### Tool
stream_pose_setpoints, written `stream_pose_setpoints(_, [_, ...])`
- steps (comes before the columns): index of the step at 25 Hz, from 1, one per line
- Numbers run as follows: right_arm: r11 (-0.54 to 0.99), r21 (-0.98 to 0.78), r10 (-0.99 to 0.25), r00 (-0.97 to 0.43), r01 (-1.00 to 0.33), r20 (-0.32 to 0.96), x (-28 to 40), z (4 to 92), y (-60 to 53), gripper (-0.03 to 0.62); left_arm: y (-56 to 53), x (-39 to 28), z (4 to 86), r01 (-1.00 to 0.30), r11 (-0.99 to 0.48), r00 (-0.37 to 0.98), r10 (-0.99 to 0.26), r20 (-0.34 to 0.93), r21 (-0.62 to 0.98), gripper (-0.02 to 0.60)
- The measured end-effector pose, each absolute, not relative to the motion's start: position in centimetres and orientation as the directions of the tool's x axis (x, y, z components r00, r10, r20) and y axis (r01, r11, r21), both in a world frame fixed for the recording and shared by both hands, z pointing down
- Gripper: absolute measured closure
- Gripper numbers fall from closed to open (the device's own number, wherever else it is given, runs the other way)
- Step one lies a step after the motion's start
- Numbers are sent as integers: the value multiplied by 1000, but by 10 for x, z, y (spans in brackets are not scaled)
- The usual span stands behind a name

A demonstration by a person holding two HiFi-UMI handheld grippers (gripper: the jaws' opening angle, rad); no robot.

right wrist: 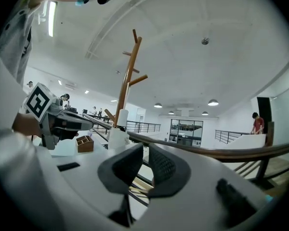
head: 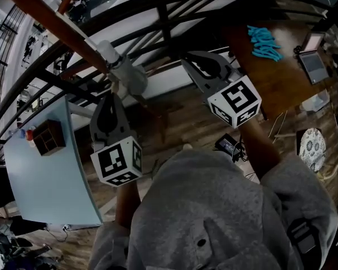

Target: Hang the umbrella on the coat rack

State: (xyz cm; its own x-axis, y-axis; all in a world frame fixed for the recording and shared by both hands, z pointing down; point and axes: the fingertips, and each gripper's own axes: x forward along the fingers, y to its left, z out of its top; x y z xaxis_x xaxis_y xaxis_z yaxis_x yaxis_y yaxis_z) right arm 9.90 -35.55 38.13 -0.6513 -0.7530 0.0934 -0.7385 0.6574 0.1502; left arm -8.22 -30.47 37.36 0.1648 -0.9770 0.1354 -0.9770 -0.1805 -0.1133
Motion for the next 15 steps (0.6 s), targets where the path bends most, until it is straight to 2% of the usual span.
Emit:
stream_pose_setpoints(11, [645,222,-763,-629,-731,148,84,344,-273,549,-228,-132,366,-976,-196,182,-974,136,-92,548])
stream_pose_setpoints(15, [645,315,-759,-630,-696,163,74,330,-229,549,-189,-152,367,-976,-199,186,-973,133,-92,548])
